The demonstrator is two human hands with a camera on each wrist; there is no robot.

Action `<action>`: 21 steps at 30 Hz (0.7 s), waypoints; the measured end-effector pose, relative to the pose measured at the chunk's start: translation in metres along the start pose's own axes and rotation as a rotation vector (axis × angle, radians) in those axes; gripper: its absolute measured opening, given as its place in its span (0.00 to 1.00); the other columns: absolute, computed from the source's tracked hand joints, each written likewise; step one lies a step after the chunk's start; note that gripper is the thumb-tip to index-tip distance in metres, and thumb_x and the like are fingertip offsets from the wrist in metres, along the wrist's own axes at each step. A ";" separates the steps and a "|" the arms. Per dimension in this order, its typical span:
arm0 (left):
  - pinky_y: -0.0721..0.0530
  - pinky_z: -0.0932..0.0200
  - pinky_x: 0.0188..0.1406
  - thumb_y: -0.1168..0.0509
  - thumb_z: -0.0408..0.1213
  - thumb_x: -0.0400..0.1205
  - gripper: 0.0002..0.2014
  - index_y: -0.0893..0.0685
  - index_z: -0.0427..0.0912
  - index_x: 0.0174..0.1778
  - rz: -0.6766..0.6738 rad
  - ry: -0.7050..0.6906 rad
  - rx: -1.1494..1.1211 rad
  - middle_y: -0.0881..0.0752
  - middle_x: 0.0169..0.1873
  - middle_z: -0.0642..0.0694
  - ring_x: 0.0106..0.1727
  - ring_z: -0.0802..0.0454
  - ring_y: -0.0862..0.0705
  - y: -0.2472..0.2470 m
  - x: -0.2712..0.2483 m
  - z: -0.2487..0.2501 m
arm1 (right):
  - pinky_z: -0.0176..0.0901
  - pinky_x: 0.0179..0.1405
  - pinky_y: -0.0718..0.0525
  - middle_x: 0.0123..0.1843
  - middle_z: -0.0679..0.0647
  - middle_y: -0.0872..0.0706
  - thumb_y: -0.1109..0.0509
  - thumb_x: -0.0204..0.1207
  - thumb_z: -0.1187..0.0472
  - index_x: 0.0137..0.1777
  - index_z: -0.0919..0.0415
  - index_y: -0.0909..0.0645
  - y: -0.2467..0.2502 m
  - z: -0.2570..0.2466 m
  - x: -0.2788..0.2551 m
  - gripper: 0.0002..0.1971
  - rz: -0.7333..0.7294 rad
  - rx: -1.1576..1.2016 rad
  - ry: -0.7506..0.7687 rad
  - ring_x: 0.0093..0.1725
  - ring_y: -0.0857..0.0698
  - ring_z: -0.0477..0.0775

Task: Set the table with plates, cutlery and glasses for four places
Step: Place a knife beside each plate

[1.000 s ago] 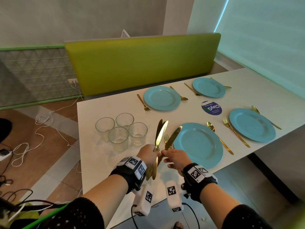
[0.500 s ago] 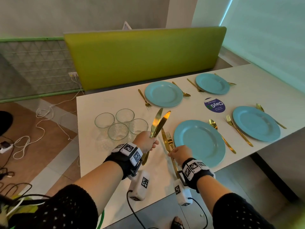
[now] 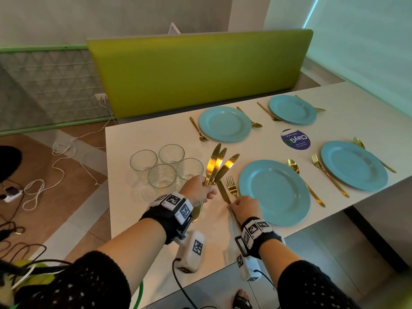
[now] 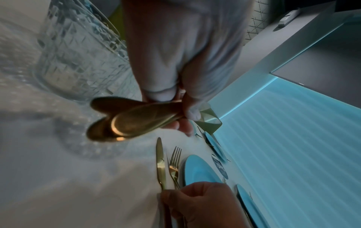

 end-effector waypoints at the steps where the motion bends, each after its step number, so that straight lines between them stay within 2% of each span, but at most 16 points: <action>1: 0.21 0.68 0.36 0.42 0.34 0.85 0.08 0.23 0.37 0.58 -0.008 -0.001 -0.003 0.15 0.46 0.45 0.42 0.54 0.19 0.000 0.000 0.001 | 0.40 0.41 0.21 0.39 0.52 0.17 0.30 0.75 0.54 0.46 0.60 0.13 0.001 0.002 -0.001 0.10 0.000 0.005 0.003 0.40 0.20 0.54; 5: 0.22 0.67 0.36 0.43 0.34 0.86 0.14 0.24 0.34 0.66 -0.026 -0.002 -0.005 0.16 0.42 0.46 0.38 0.56 0.21 -0.003 0.002 0.004 | 0.39 0.39 0.23 0.38 0.52 0.17 0.31 0.75 0.56 0.44 0.59 0.12 0.002 0.012 -0.007 0.08 0.004 -0.006 0.012 0.39 0.20 0.52; 9: 0.22 0.67 0.36 0.44 0.36 0.87 0.17 0.29 0.35 0.71 -0.046 0.030 -0.017 0.21 0.37 0.50 0.36 0.58 0.24 -0.006 0.004 0.005 | 0.41 0.43 0.17 0.40 0.52 0.14 0.34 0.76 0.58 0.44 0.56 0.12 -0.001 0.018 -0.010 0.09 0.000 -0.006 0.019 0.40 0.18 0.51; 12: 0.24 0.68 0.35 0.45 0.36 0.87 0.20 0.32 0.35 0.75 -0.069 0.033 0.004 0.22 0.37 0.51 0.35 0.60 0.25 -0.008 0.004 0.007 | 0.40 0.43 0.18 0.42 0.54 0.13 0.35 0.76 0.59 0.45 0.57 0.11 0.001 0.016 -0.008 0.10 0.015 -0.016 0.013 0.39 0.19 0.52; 17: 0.23 0.68 0.36 0.46 0.35 0.87 0.21 0.33 0.35 0.76 -0.074 0.035 0.013 0.21 0.40 0.50 0.37 0.60 0.24 -0.008 0.005 0.008 | 0.44 0.46 0.14 0.43 0.56 0.12 0.36 0.77 0.59 0.46 0.59 0.12 0.001 0.011 -0.003 0.11 0.016 -0.002 0.004 0.42 0.15 0.56; 21: 0.22 0.67 0.39 0.46 0.34 0.87 0.21 0.33 0.35 0.76 -0.069 0.042 0.010 0.20 0.45 0.47 0.40 0.58 0.23 -0.005 0.007 0.005 | 0.40 0.40 0.19 0.38 0.53 0.17 0.35 0.77 0.58 0.46 0.60 0.12 0.002 0.011 0.000 0.11 0.040 -0.008 -0.008 0.38 0.19 0.54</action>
Point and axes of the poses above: each hand's wrist, its own x-axis towards the middle knuckle, its own y-axis out of the back of the hand, z = x × y, the point moved 4 cm from there along x, towards the middle knuckle
